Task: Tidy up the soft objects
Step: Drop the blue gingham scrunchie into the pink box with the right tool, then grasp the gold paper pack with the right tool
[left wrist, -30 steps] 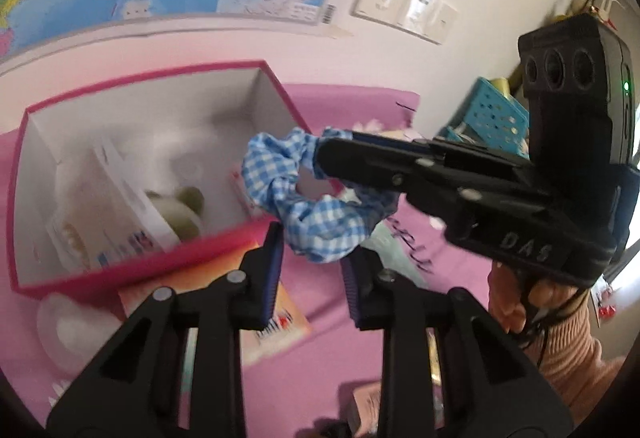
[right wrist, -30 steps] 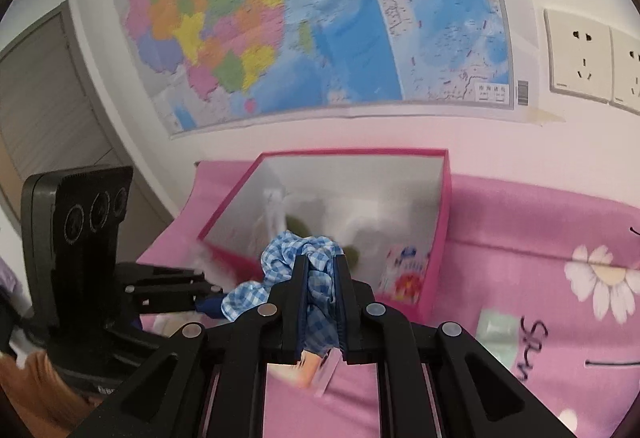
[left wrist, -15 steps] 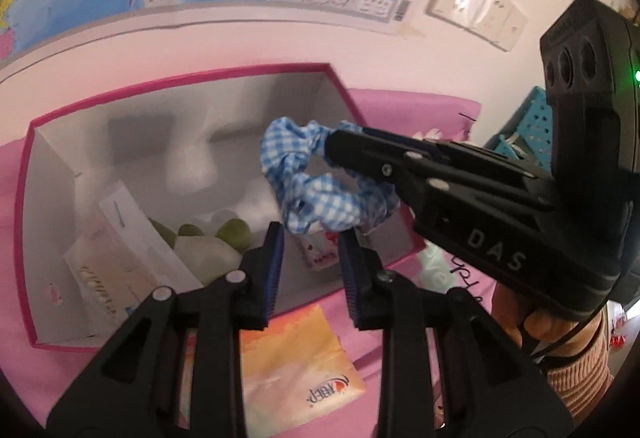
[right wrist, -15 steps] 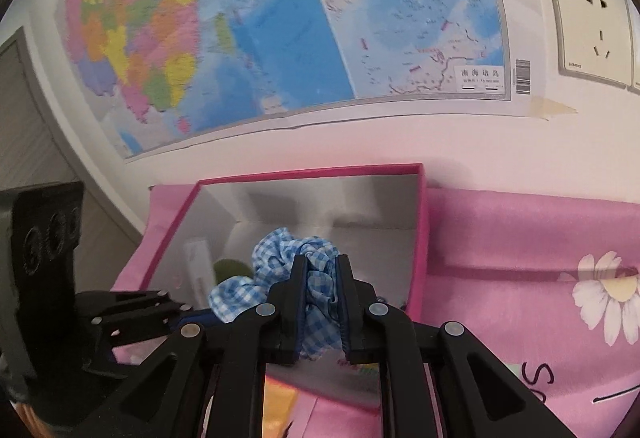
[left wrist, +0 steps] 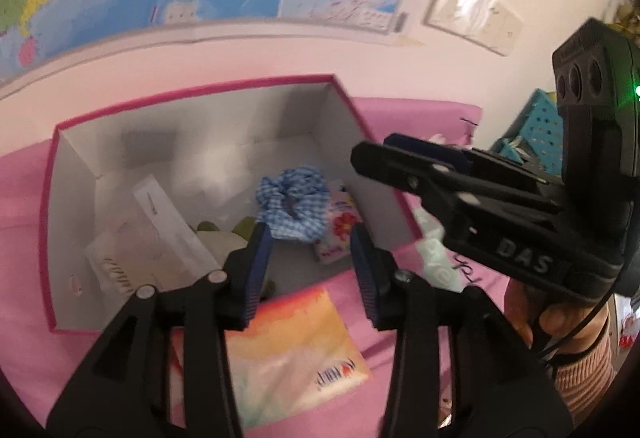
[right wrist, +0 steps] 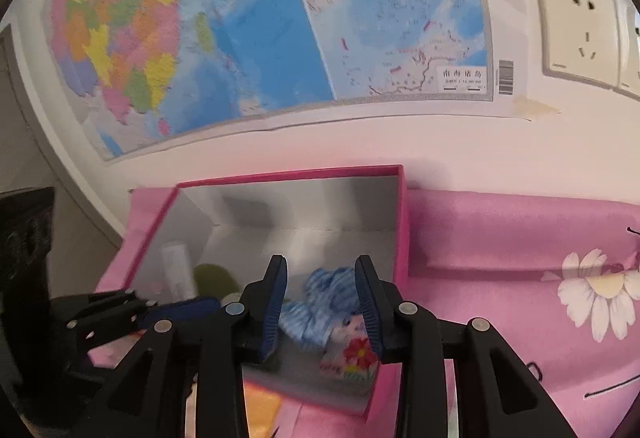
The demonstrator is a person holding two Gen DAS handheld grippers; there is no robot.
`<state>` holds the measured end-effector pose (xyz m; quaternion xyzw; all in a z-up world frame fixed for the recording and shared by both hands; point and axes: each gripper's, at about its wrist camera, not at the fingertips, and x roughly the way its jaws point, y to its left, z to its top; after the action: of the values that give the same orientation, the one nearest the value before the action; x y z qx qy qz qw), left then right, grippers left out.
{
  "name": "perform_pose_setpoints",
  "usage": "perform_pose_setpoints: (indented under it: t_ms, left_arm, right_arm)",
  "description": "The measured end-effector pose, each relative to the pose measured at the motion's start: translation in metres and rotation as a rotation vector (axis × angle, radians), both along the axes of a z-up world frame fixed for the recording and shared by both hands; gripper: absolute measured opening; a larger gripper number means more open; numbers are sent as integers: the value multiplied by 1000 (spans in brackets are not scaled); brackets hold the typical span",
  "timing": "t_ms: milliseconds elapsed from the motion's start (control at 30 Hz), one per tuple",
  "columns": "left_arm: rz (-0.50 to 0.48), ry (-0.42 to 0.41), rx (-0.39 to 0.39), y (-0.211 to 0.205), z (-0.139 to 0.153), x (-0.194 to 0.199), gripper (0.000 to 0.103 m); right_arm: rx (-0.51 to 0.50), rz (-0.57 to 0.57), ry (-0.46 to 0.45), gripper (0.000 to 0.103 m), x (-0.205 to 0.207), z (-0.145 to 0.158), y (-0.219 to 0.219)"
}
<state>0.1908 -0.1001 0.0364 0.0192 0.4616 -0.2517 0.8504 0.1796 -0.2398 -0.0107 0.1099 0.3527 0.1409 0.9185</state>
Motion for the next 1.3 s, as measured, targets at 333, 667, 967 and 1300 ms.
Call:
perform_pose_setpoints:
  t_ms: [333, 667, 967, 1300]
  left_arm:
    - [-142, -42, -68, 10, 23, -76, 50]
    - [-269, 10, -17, -10, -17, -137, 50]
    - [-329, 102, 16, -34, -57, -144, 50]
    - [-368, 197, 14, -49, -87, -144, 44]
  right_arm:
    - [83, 151, -50, 48, -100, 32, -12]
    - [-61, 117, 114, 55, -194, -27, -31]
    - [-198, 47, 316, 60, -256, -84, -42]
    - [-23, 118, 329, 32, -259, -100, -45]
